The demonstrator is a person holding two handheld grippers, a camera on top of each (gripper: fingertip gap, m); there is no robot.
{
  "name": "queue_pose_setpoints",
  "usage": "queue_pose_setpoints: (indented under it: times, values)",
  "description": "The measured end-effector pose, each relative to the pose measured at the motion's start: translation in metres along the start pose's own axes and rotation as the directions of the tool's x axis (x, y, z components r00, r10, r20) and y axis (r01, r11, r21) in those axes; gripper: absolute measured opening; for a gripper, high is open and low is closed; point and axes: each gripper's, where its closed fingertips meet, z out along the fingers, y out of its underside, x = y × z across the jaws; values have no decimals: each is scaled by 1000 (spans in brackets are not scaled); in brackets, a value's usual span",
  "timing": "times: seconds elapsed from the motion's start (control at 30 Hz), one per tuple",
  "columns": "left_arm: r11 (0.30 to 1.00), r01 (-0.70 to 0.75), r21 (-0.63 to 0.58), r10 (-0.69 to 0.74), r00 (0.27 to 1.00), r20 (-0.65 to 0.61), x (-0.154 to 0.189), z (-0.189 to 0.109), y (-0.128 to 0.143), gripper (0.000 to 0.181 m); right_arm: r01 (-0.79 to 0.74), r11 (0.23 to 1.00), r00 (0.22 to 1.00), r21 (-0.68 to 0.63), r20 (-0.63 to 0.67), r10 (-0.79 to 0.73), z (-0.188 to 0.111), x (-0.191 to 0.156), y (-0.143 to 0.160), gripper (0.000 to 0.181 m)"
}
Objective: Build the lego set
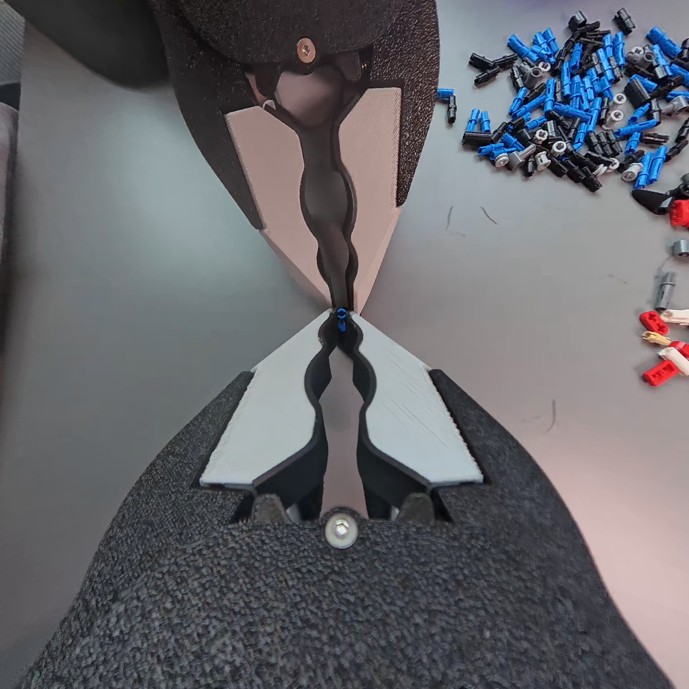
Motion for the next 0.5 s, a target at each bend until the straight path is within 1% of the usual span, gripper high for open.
queue_pose_setpoints:
  times: [0.1, 0.17, 0.23, 0.3, 0.37, 0.5]
  values:
    - [997, 79, 2, -79, 997, 21, 1, 0, 0, 6, -64, 998, 997, 15, -31, 64, 2, 0, -2, 4]
    - [997, 83, 1, -83, 996, 36, 2, 0, 0, 6, -90, 996, 995, 16, -45, 91, 1, 0, 4, 4]
    - [996, 90, 0, -90, 995, 43, 3, 0, 0, 6, -111, 992, 992, 55, -53, 113, 2, -3, 6, 4]
    - [996, 95, 0, -95, 995, 42, 4, 0, 1, 7, -74, 995, 991, 68, -108, 82, 2, -2, 6, 4]
    - [995, 97, 2, -97, 995, 36, 4, 0, 0, 6, -105, 992, 989, 70, -101, 112, 2, -3, 7, 4]
    - [998, 64, 5, -64, 997, 48, 4, 0, 0, 6, -63, 998, 994, -6, -92, 62, 3, -3, 7, 4]
